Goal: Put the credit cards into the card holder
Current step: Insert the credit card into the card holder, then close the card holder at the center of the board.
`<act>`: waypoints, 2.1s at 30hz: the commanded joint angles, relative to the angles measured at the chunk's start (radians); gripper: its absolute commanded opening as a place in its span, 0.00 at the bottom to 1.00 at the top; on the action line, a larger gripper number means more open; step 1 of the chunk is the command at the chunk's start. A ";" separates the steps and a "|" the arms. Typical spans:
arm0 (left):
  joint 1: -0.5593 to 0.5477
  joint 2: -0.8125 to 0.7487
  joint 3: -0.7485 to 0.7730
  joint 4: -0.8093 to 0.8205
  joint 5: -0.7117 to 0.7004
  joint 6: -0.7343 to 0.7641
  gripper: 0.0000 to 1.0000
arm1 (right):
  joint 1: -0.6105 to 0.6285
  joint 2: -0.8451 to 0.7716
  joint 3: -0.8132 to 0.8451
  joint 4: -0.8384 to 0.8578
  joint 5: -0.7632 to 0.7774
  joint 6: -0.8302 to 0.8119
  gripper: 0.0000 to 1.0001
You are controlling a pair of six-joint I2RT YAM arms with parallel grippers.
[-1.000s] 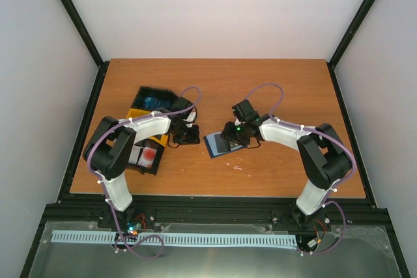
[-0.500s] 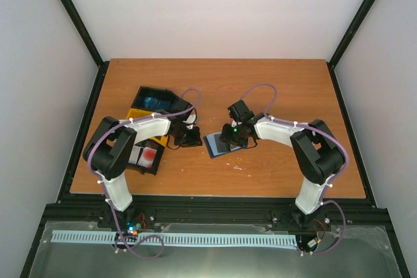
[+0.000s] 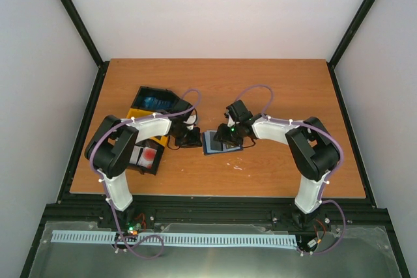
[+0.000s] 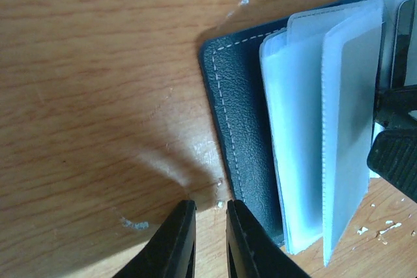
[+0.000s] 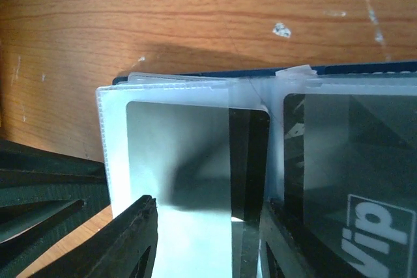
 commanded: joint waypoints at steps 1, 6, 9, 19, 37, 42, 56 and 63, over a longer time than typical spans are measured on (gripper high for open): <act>-0.002 0.032 0.017 -0.009 -0.019 0.005 0.16 | 0.007 0.006 0.001 0.033 -0.030 -0.028 0.44; -0.002 0.040 0.021 -0.005 -0.018 0.010 0.16 | 0.006 0.009 -0.007 0.099 -0.073 -0.027 0.45; -0.002 0.047 0.024 -0.003 -0.014 0.014 0.16 | 0.006 0.029 -0.005 0.130 -0.093 -0.013 0.45; -0.001 0.038 0.023 -0.020 -0.061 0.012 0.16 | 0.005 0.014 -0.002 0.150 -0.064 0.013 0.45; 0.014 -0.179 -0.142 0.250 -0.014 -0.177 0.62 | -0.049 -0.210 -0.001 -0.333 0.513 -0.127 0.40; 0.016 -0.153 -0.170 0.283 0.044 -0.223 0.71 | -0.080 -0.176 -0.001 -0.329 0.444 -0.144 0.36; 0.035 -0.032 -0.124 0.182 0.145 -0.325 0.78 | -0.078 -0.054 -0.021 -0.287 0.299 -0.179 0.34; 0.035 0.045 -0.091 0.215 0.257 -0.307 0.77 | -0.068 -0.017 -0.021 -0.277 0.234 -0.195 0.33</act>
